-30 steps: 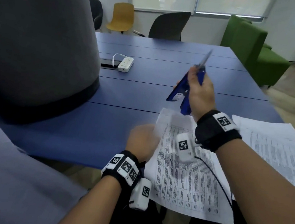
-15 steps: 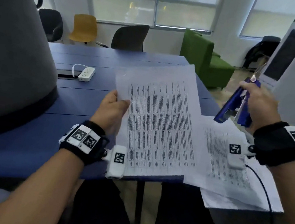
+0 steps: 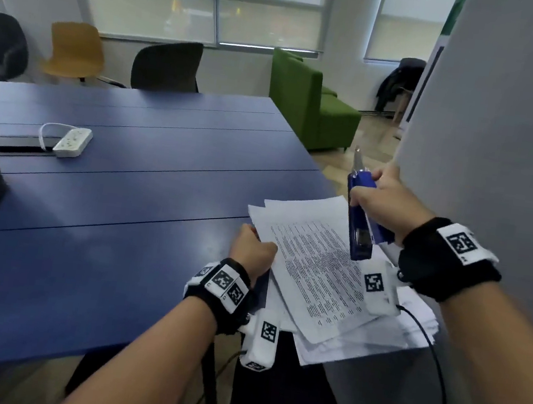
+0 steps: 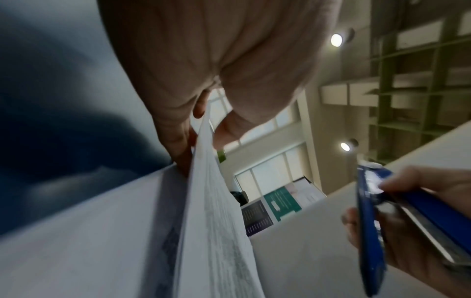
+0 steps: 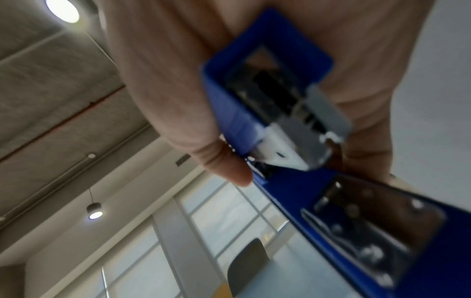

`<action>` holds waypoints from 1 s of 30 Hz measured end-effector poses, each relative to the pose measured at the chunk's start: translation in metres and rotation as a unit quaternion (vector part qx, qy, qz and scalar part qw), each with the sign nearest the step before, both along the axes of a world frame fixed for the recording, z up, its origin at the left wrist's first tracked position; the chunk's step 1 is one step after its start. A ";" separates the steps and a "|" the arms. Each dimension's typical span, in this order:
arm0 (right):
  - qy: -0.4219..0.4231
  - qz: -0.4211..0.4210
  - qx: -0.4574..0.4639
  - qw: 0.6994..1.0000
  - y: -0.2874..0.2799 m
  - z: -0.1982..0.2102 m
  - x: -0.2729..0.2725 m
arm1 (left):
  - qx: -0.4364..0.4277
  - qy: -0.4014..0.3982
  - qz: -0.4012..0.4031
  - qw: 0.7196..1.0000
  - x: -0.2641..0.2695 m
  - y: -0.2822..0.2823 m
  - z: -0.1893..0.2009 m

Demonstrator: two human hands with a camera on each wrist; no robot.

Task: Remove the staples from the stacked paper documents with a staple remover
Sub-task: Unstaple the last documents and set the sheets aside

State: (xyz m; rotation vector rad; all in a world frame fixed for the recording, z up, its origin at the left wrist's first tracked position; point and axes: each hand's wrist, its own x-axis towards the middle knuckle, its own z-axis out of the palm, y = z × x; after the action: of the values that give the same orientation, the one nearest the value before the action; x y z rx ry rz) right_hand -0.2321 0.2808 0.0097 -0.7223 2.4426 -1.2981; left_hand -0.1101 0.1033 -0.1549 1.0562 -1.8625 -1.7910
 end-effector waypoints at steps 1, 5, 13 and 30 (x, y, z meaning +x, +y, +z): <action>0.000 0.017 0.028 0.999 -0.003 -0.007 0.002 | -0.029 -0.024 -0.012 0.999 0.010 0.008 0.017; 0.048 0.089 0.147 0.984 -0.024 -0.027 0.019 | -0.194 -0.161 -0.029 0.967 0.048 -0.004 0.060; 0.177 0.224 0.223 0.932 -0.123 -0.039 0.075 | -0.299 -0.381 -0.061 0.873 0.164 -0.094 0.056; 0.212 0.189 0.328 0.901 -0.268 -0.089 0.085 | -0.272 -0.478 -0.116 0.827 0.206 -0.155 0.081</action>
State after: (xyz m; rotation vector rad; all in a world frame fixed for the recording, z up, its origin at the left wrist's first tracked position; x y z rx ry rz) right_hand -0.1475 0.0123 -0.0791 -1.2743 2.6145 -0.1394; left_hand 0.0958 -0.0520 -0.0738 1.6826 -2.9146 -0.6429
